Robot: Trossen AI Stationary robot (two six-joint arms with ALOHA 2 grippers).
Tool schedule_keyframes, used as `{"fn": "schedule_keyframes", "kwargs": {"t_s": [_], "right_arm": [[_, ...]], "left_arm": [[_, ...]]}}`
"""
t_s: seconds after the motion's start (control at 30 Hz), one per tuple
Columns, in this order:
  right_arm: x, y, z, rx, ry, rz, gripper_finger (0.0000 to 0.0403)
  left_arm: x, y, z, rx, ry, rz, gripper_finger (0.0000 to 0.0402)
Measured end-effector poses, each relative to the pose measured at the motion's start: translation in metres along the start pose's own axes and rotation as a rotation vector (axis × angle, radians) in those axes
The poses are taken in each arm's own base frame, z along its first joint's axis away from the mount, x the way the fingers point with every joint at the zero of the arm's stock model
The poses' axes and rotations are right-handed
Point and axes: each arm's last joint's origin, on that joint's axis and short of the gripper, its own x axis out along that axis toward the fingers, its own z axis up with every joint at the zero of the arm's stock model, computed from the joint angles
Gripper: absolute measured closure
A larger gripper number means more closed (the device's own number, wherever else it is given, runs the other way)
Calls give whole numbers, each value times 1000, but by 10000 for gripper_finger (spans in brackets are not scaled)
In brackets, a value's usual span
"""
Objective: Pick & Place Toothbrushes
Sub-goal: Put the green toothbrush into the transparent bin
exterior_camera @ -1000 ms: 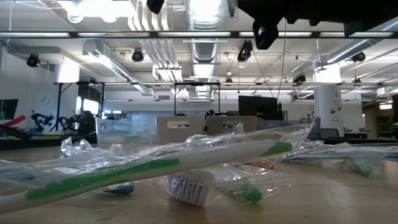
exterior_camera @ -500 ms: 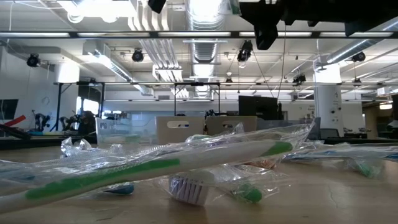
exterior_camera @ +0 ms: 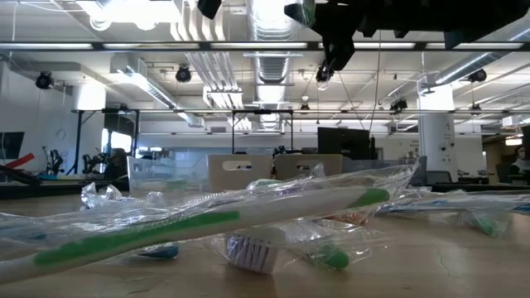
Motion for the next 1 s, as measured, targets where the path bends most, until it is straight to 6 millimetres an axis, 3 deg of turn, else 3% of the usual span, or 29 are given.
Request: {"fn": "schedule_keyframes", "kwargs": {"t_s": [0.53, 0.77, 1.0], "right_arm": [[3, 0, 0, -5, 34, -8, 379], [-1, 0, 3, -37, 41, -12, 377], [-10, 1, 12, -48, 71, -35, 387]], "left_arm": [[0, -2, 2, -70, -20, -13, 367], [-2, -2, 1, -359, -33, -4, 330], [-7, -3, -7, -620, 91, -58, 292]]}}
